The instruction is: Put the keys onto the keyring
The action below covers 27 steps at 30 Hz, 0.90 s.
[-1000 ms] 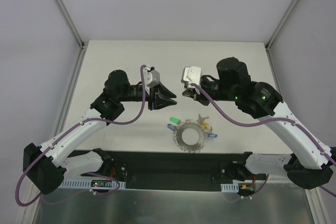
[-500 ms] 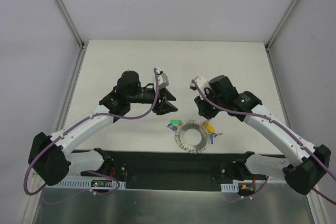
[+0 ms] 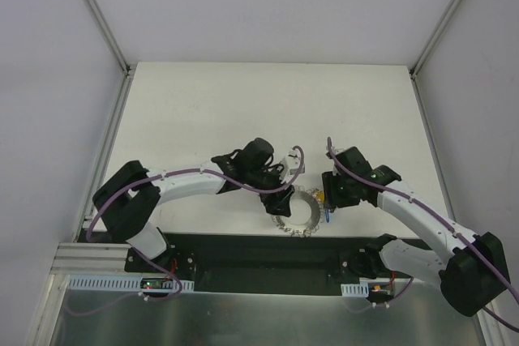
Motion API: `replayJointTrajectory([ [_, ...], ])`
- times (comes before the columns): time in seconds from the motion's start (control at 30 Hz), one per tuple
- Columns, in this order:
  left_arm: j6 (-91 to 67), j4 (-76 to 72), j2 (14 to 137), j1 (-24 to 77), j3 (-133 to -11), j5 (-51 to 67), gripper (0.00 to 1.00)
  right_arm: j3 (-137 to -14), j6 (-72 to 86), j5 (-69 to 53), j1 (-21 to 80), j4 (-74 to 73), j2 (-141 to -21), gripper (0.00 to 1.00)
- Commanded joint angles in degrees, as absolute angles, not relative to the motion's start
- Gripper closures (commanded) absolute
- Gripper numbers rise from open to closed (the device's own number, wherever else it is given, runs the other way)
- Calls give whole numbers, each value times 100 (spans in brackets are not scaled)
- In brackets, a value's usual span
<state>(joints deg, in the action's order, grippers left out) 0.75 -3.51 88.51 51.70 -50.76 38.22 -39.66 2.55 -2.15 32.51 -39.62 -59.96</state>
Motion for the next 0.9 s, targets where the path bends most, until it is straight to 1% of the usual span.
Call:
replayJointTrajectory([
  [0.0,71,-27,9307,5431,-5519,3419,32,-3674,1046,-149,3182,-3718,-5871,53],
  [0.23,26,237,9817,5467,-5528,2743,32,-3507,1072,-193,3146,-3577,-6063,57],
  [0.43,17,430,10037,5318,-5458,2365,34,-3454,1046,-316,3138,-3305,-6476,59],
  [0.57,18,553,10029,4844,-5300,2303,36,-3516,1002,-404,3146,-3112,-6679,60],
  [0.7,18,606,9897,4501,-5133,2206,36,-3603,888,-536,3146,-2989,-6899,63],
  [0.87,97,729,9756,4158,-5036,2083,36,-3866,818,-659,3225,-2787,-7216,63],
])
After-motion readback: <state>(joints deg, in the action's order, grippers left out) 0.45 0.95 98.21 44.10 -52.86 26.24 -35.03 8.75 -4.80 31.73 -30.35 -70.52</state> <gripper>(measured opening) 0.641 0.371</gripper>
